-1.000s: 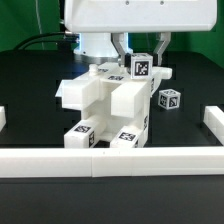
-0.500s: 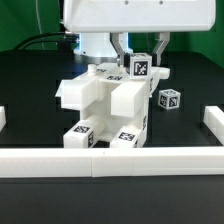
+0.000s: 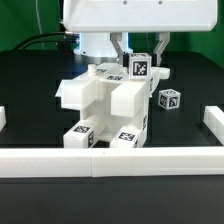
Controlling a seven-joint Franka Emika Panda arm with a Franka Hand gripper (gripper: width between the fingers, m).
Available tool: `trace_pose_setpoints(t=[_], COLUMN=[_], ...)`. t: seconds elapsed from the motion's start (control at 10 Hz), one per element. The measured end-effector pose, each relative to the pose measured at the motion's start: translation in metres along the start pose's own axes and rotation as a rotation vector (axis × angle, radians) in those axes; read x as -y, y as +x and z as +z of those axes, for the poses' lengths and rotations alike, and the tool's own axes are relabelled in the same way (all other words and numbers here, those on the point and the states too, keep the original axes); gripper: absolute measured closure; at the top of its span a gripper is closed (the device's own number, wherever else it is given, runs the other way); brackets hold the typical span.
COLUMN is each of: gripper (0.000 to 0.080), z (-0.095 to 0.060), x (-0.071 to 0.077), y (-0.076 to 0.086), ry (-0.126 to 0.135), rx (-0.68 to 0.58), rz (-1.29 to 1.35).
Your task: Assemble chair
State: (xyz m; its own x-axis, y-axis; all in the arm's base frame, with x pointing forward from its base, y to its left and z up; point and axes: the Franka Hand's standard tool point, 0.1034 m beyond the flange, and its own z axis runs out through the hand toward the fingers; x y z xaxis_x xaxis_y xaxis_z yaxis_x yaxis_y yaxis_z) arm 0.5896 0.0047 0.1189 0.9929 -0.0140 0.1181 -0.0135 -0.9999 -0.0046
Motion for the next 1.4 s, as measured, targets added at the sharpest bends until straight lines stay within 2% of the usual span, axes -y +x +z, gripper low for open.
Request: trace_pose_setpoints(t=[0.6,1.1,1.3,1.4], gripper=[0.0515,0.0515,0.0515,0.0357], z=[0.0002,0.0006,0.0007,0.0007], x=[0.0003,0.0014,0.0014,0.0014], y=[-0.0001,-0.0002,-0.0003,-0.0003], ry=[0.003,0.011,0.011,0.010], rx=[0.000,0.003,0.003,0.003], rz=[0.468,0.760,0.752,0.724])
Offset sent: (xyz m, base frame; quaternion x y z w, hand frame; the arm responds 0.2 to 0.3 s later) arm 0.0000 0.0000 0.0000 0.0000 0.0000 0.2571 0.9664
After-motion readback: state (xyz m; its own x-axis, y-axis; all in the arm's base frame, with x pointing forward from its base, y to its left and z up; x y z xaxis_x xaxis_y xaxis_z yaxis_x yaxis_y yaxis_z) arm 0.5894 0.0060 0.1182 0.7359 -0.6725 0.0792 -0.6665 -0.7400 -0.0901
